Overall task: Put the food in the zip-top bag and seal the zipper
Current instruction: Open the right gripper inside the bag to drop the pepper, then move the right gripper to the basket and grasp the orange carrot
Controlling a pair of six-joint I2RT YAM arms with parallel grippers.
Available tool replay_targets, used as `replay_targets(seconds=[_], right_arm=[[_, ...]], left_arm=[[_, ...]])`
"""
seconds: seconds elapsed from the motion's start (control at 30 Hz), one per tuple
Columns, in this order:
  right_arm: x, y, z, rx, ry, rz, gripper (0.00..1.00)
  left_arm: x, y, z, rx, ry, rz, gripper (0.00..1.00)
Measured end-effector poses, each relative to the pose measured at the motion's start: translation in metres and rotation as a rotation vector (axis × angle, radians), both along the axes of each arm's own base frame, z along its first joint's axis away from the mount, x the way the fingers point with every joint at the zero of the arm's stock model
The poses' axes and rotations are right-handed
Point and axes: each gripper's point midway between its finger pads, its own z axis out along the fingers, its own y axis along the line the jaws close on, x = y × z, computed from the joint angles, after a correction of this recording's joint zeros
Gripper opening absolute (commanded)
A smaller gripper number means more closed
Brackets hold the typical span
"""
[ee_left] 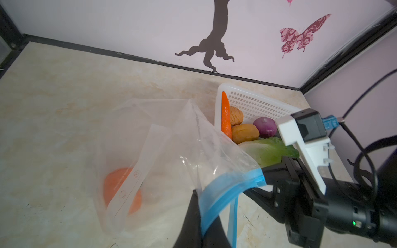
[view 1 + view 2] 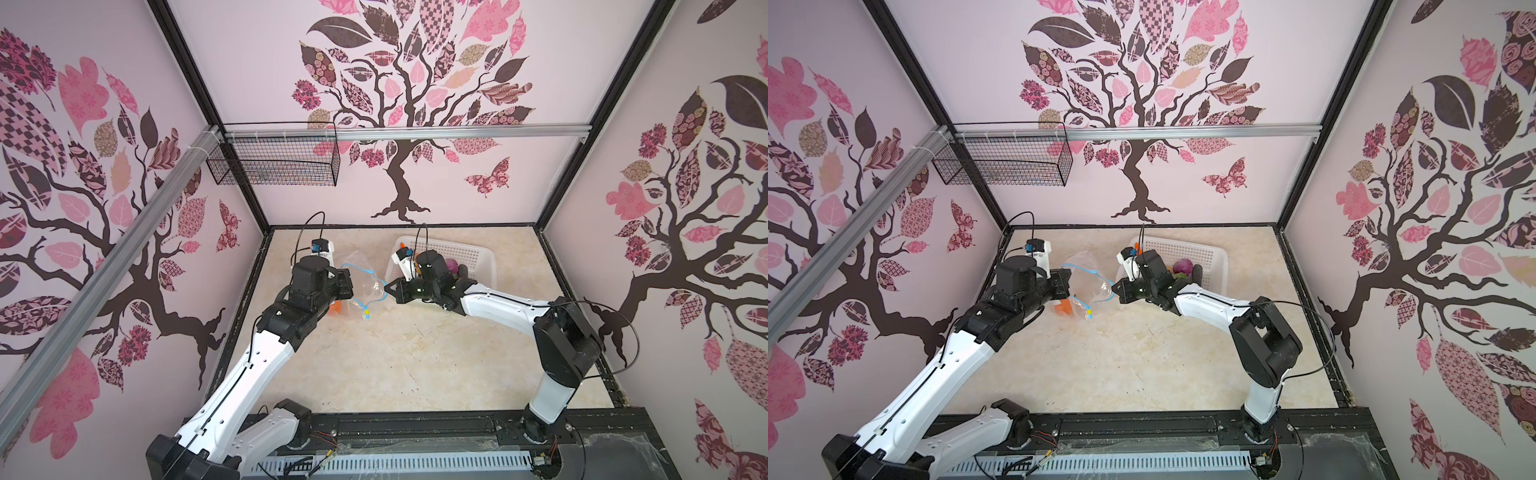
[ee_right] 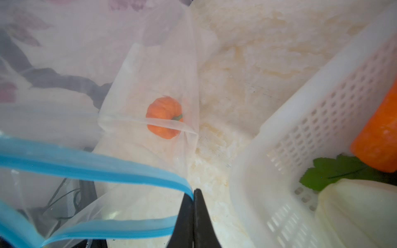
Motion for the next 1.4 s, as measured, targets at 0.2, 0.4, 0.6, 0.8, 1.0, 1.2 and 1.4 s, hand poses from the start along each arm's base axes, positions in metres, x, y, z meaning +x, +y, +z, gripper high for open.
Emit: replay_targets(seconds=[0.2,0.4,0.6,0.8,1.0,1.2,1.4], right_arm=[[0.01,-0.012,-0.004,-0.038,-0.026,-0.024,0.26],[0.011,-0.019,-0.006,-0.086,-0.056,-0.017,0.44],[0.023,-0.039,0.018,-0.094,-0.122,-0.055,0.48],[0.053,-0.059,0.045,-0.117,-0.201,-0.168,0.47],[0.098,-0.066,0.034,-0.169,-0.208,-0.271,0.44],[0.13,-0.064,-0.02,-0.235,-0.121,-0.304,0.43],[0.145,-0.059,-0.054,-0.262,-0.056,-0.325,0.43]], left_arm=[[0.016,-0.012,-0.008,-0.017,0.004,0.0,0.0],[0.025,-0.007,-0.007,-0.05,-0.021,0.033,0.0],[0.026,0.001,-0.022,-0.055,-0.006,0.057,0.0],[0.027,-0.006,-0.019,-0.087,-0.014,0.029,0.0],[0.025,-0.013,-0.026,-0.115,-0.004,-0.004,0.0],[0.024,-0.017,-0.026,-0.133,-0.002,-0.026,0.0],[0.024,-0.019,-0.025,-0.144,-0.003,-0.031,0.0]])
